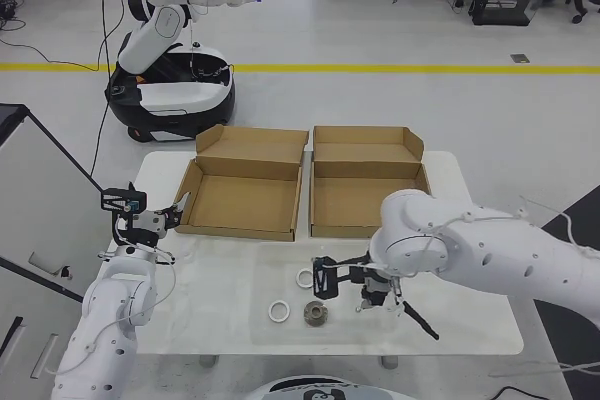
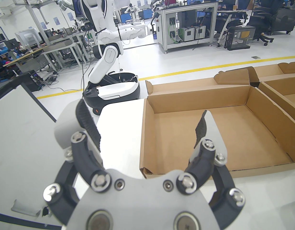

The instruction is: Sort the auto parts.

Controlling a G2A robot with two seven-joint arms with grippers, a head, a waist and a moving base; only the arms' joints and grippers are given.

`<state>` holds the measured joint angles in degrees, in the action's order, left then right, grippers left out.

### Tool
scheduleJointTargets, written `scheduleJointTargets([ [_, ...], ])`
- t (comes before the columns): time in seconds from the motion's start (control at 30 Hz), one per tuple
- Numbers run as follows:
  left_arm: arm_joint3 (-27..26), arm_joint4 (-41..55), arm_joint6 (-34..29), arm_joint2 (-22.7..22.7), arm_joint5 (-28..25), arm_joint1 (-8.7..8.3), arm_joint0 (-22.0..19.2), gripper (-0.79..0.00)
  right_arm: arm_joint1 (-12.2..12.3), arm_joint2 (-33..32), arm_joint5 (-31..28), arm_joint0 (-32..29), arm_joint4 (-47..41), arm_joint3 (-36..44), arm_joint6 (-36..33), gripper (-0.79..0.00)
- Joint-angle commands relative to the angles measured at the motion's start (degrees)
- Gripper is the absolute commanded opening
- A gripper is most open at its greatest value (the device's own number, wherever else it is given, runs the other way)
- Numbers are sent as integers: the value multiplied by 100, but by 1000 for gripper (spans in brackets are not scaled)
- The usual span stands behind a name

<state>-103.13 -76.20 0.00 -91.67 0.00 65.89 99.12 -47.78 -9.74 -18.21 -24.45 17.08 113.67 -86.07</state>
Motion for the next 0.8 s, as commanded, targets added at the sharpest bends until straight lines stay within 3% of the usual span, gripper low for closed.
scheduleJointTargets([
  [0.0, 0, 0, 0, 0, 0, 0, 0, 0, -32, 0, -19, -84, 58, -45, 18, -394],
  [0.77, 0, 0, 0, 0, 0, 0, 0, 0, -322, 0, -24, -649, 521, -593, 22, -406],
])
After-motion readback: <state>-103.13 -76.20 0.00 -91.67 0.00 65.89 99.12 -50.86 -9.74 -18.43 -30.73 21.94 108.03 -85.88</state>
